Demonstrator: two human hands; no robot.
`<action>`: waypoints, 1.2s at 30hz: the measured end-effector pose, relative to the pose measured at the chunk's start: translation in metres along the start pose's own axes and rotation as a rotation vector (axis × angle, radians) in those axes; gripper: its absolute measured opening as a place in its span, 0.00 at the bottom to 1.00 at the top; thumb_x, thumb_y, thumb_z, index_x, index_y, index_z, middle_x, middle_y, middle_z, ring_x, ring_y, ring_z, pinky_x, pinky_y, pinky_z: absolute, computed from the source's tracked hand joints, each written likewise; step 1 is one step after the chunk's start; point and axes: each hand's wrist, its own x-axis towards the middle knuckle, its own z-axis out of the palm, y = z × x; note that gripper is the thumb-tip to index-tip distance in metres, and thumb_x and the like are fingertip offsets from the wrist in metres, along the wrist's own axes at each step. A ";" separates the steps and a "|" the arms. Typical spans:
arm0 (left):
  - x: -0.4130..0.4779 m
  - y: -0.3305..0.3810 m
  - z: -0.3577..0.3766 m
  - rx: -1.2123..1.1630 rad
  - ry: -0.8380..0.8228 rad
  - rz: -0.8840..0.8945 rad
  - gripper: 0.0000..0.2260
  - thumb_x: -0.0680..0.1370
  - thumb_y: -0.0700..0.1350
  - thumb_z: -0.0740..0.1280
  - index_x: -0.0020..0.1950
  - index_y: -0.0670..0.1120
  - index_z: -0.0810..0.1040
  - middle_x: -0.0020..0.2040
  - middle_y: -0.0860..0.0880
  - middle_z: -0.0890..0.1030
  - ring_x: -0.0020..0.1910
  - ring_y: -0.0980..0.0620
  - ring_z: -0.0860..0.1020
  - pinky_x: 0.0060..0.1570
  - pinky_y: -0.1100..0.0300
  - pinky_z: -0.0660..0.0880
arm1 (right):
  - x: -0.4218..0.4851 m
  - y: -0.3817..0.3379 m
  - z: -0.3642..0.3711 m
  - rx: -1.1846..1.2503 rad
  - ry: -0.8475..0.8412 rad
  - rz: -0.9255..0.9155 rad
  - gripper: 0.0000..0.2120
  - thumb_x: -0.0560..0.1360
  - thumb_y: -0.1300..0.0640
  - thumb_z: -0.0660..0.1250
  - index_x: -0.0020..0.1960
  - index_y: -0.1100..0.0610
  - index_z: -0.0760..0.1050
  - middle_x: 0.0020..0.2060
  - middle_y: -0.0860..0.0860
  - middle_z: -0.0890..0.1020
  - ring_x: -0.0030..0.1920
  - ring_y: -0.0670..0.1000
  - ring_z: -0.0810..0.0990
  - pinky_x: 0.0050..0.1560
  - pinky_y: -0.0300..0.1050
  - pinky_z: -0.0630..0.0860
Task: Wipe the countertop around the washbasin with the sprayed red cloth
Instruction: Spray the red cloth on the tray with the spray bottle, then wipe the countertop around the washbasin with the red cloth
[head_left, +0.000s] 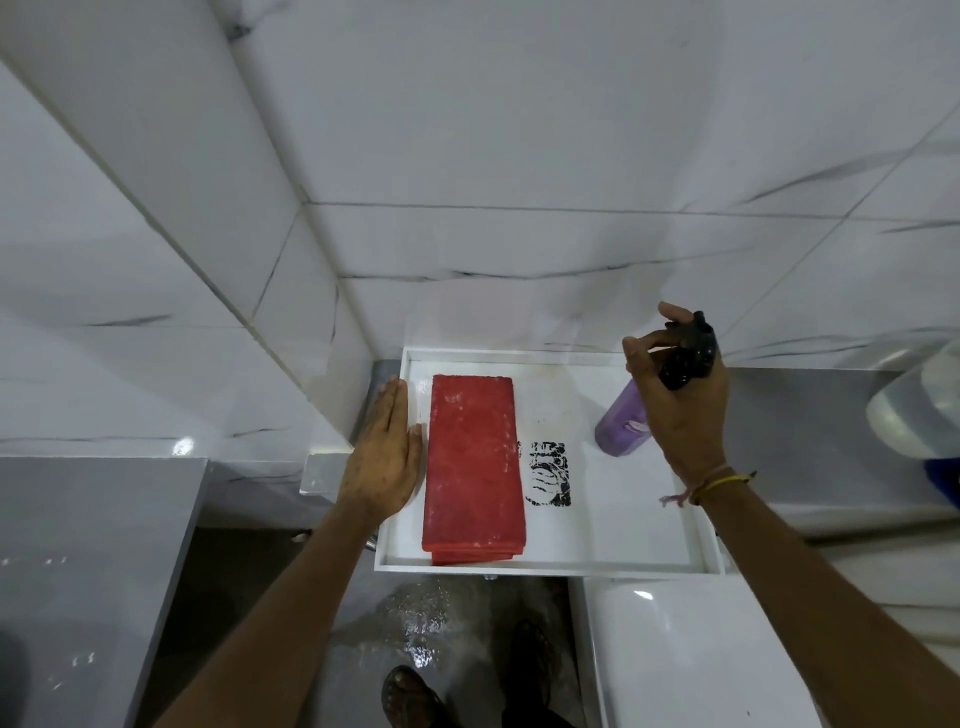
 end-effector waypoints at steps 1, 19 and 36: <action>0.001 0.001 -0.001 0.007 0.001 0.000 0.28 0.81 0.52 0.48 0.77 0.44 0.42 0.79 0.47 0.45 0.76 0.54 0.42 0.76 0.53 0.48 | 0.000 0.000 0.001 0.001 0.002 0.016 0.21 0.73 0.59 0.72 0.64 0.59 0.70 0.41 0.53 0.81 0.40 0.53 0.81 0.52 0.50 0.77; -0.022 0.068 -0.006 -0.054 0.153 -0.217 0.16 0.79 0.46 0.59 0.65 0.41 0.71 0.58 0.41 0.76 0.58 0.43 0.74 0.59 0.50 0.73 | -0.150 0.003 0.003 -0.130 0.053 0.246 0.33 0.73 0.41 0.67 0.65 0.63 0.63 0.57 0.51 0.65 0.57 0.59 0.70 0.58 0.31 0.67; 0.003 0.072 -0.007 -0.483 0.028 -0.552 0.10 0.77 0.46 0.66 0.53 0.42 0.80 0.47 0.46 0.83 0.44 0.48 0.81 0.48 0.55 0.79 | -0.050 0.014 0.094 0.002 -0.582 0.757 0.13 0.75 0.50 0.68 0.48 0.60 0.80 0.41 0.56 0.85 0.42 0.55 0.83 0.44 0.48 0.79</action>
